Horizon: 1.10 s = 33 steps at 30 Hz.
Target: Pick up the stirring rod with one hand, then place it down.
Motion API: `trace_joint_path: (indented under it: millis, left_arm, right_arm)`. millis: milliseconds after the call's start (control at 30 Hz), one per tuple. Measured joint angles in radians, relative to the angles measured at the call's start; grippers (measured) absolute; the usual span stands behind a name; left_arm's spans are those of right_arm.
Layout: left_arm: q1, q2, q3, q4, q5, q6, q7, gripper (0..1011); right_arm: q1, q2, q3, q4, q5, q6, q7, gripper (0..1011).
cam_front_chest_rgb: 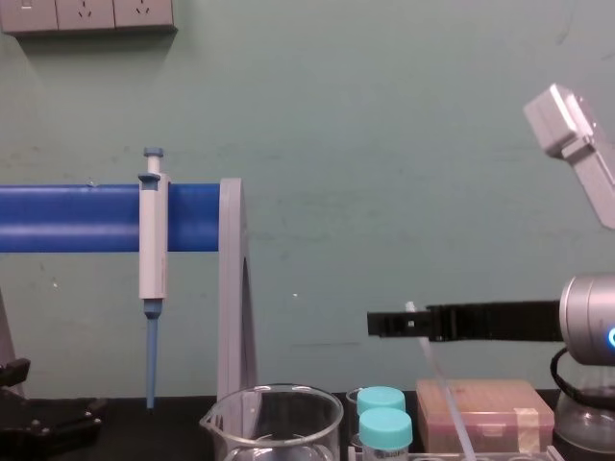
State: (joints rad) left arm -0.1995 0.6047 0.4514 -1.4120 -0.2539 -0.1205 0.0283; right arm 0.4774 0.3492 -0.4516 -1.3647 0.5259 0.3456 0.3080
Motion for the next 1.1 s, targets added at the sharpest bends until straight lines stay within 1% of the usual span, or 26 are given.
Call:
trace_joint_path:
  millis: [133, 333, 500, 800, 933, 1100]
  left_arm:
    - [0.000, 0.000, 0.000, 0.000, 0.000, 0.000, 0.000, 1000]
    - [0.000, 0.000, 0.000, 0.000, 0.000, 0.000, 0.000, 1000]
    - [0.000, 0.000, 0.000, 0.000, 0.000, 0.000, 0.000, 1000]
    - [0.000, 0.000, 0.000, 0.000, 0.000, 0.000, 0.000, 1000]
    - [0.000, 0.000, 0.000, 0.000, 0.000, 0.000, 0.000, 1000]
    - [0.000, 0.000, 0.000, 0.000, 0.000, 0.000, 0.000, 1000]
  right_arm:
    - [-0.006, 0.005, -0.006, -0.001, -0.004, 0.030, 0.007, 1003]
    - [-0.015, 0.011, -0.009, -0.006, -0.011, 0.050, 0.011, 1003]
    - [-0.018, 0.014, -0.012, -0.011, -0.026, 0.049, 0.007, 1003]
    - [-0.017, 0.013, -0.012, -0.011, -0.024, 0.049, 0.007, 1003]
    - [-0.017, 0.012, -0.011, -0.011, -0.024, 0.049, 0.007, 953]
    - [-0.017, 0.012, -0.011, -0.011, -0.023, 0.049, 0.007, 838]
